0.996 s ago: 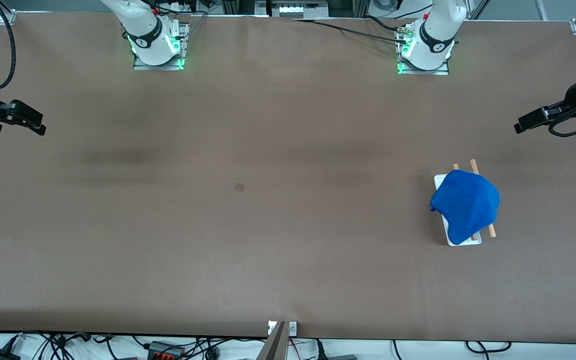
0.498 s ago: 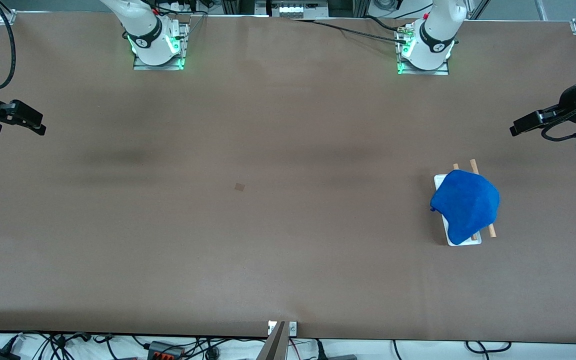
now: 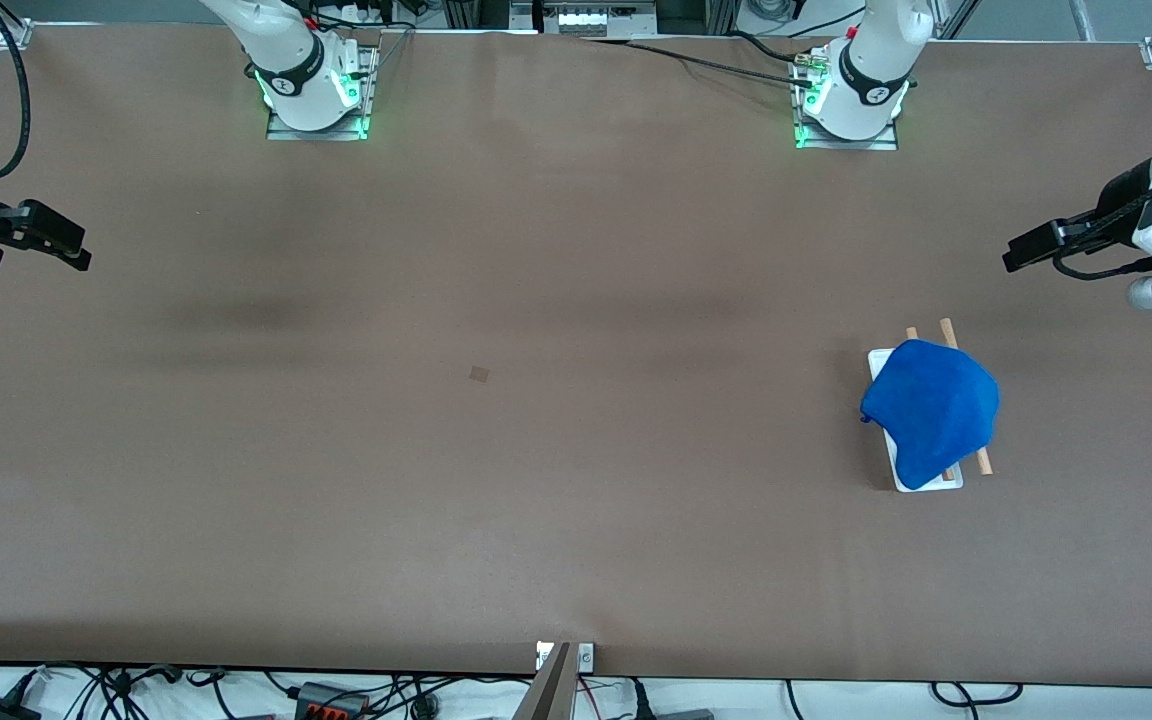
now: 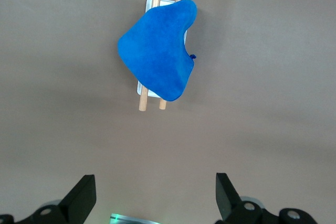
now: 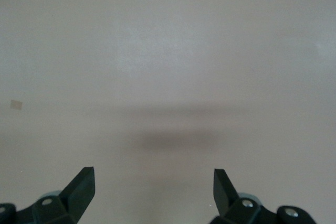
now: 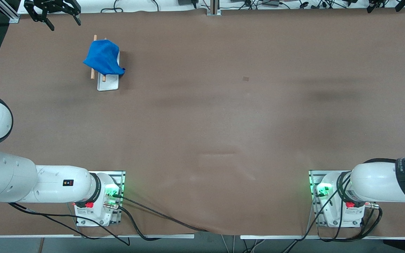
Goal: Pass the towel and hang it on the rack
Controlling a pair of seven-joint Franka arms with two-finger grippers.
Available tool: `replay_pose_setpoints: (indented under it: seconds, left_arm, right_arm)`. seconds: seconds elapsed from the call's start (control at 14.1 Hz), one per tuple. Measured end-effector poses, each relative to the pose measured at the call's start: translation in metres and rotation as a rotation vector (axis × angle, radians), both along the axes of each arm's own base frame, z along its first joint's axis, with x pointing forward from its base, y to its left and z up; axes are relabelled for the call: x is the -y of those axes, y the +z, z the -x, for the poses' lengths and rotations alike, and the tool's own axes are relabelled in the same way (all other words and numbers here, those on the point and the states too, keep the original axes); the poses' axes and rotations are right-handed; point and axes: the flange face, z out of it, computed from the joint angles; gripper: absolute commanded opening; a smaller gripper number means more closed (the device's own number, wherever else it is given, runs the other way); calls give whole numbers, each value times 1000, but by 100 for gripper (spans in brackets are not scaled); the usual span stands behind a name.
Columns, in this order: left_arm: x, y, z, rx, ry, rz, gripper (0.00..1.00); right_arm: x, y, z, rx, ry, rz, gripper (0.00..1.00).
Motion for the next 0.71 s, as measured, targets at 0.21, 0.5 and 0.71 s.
replay_pose_setpoints:
  seconds: [0.21,0.5,0.71]
  left_arm:
    - [-6,1,-1,14,-63,9,100]
    - [-9,1,-2,22,-74,10,100]
    - [-9,1,-2,22,-76,10,100]
  right_arm:
    - [0,0,0,0,0,0,100]
    - [0,0,0,0,0,0,100]
    - [0,0,0,0,0,0,100]
